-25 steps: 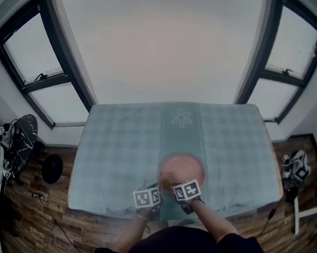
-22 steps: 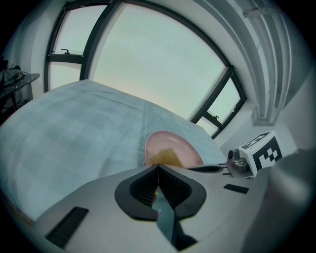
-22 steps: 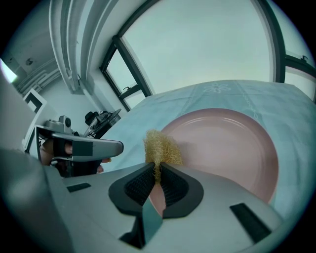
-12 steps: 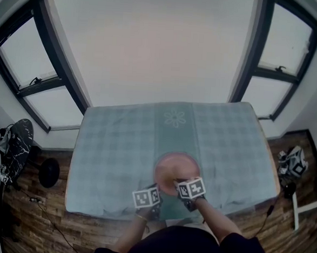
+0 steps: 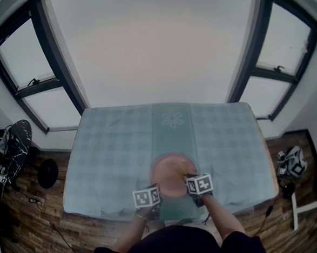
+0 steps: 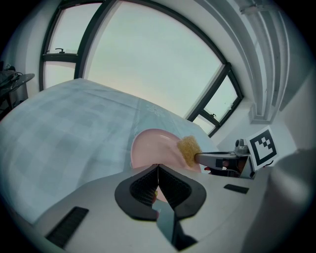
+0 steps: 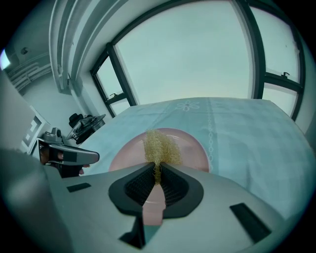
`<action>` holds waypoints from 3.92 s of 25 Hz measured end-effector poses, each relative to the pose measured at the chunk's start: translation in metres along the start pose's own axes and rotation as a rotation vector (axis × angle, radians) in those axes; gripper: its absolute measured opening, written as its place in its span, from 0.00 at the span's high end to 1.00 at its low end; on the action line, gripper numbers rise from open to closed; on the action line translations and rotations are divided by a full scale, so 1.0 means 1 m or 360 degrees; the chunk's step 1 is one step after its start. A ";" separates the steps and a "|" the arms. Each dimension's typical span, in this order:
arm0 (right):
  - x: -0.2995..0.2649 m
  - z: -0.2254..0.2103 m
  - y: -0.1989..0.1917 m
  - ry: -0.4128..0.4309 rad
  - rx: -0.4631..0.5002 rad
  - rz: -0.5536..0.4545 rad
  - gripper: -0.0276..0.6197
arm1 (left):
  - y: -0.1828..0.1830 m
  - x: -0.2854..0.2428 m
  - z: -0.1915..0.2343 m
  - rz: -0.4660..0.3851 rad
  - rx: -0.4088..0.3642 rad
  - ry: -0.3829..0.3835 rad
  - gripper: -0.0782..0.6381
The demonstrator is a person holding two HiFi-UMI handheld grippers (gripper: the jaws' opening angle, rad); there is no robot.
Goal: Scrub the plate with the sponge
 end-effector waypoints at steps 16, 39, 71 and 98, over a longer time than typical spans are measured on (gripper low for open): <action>-0.008 -0.040 -0.030 -0.0108 0.0006 0.0151 0.90 | 0.000 -0.002 0.002 0.0002 -0.0002 0.0032 0.88; -0.004 0.001 -0.058 -0.0028 -0.0063 0.0250 0.90 | -0.015 0.011 0.004 0.0018 -0.0003 0.0020 0.88; 0.051 0.082 -0.043 -0.0056 -0.0296 -0.0336 0.90 | -0.061 0.059 0.016 0.0053 -0.0030 -0.0039 0.88; 0.121 0.139 -0.092 -0.0073 -0.0421 -0.0495 0.90 | -0.114 0.119 0.011 0.0050 -0.0043 -0.0075 0.88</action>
Point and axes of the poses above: the fingertips, and each gripper's own axes: x backward along the fingers, z to its left, y out of its top, the point moved 2 cm from there along x, backward along the fingers, and after that the axes turned 10 degrees about -z, right-handed, at the moved point
